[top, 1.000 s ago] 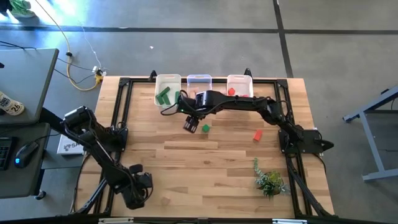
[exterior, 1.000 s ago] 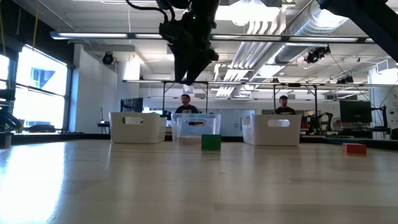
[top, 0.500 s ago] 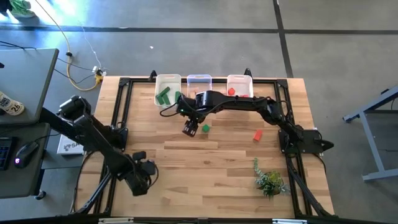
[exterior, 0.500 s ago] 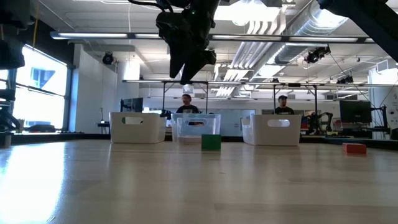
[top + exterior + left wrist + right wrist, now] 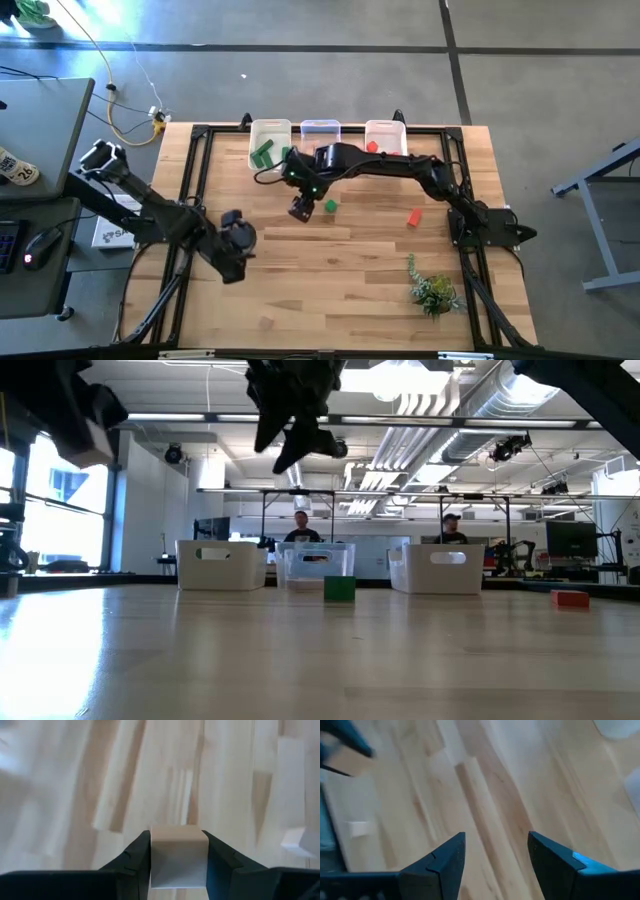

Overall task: Sort & place blocks by color
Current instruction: Put the brown block into the transparent bin

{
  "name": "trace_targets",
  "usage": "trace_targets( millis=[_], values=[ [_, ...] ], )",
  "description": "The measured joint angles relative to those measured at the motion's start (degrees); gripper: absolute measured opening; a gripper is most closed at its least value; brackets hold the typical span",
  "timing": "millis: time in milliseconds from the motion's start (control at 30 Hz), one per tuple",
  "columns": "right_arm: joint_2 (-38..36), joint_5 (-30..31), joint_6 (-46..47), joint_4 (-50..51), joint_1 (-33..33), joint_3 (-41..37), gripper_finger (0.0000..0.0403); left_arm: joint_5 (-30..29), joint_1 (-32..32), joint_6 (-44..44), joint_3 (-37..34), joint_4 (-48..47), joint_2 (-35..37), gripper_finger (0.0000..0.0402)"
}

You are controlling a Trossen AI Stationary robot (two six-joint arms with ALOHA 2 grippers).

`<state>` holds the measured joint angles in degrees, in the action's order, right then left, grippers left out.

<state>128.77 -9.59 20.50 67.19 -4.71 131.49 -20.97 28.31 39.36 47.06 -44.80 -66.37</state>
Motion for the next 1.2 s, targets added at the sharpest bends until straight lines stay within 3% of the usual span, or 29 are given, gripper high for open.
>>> trace_targets(
  millis=[200, 533, 867, 1200],
  values=[
    [-0.42, -2.03, 0.59, -3.09, -0.30, 3.42, 0.0201, -4.67, -3.40, -5.89, 0.03, 0.12, 6.51, 0.0109],
    [-1.11, -10.98, 5.67, -14.38, -0.66, 3.37, 0.0201, -15.35, -8.16, -14.86, 0.03, 3.74, 15.14, 0.0109],
    [-1.05, -18.00, 12.40, -28.72, -2.69, 3.37, 0.0201, -20.52, -10.51, -24.77, 0.03, 6.90, 22.79, 0.0109],
    [-1.07, -22.13, 20.13, -37.54, -5.46, 3.37, 0.0201, -23.41, -12.36, -38.62, 0.03, 19.76, 28.17, 0.0109]
  ],
)
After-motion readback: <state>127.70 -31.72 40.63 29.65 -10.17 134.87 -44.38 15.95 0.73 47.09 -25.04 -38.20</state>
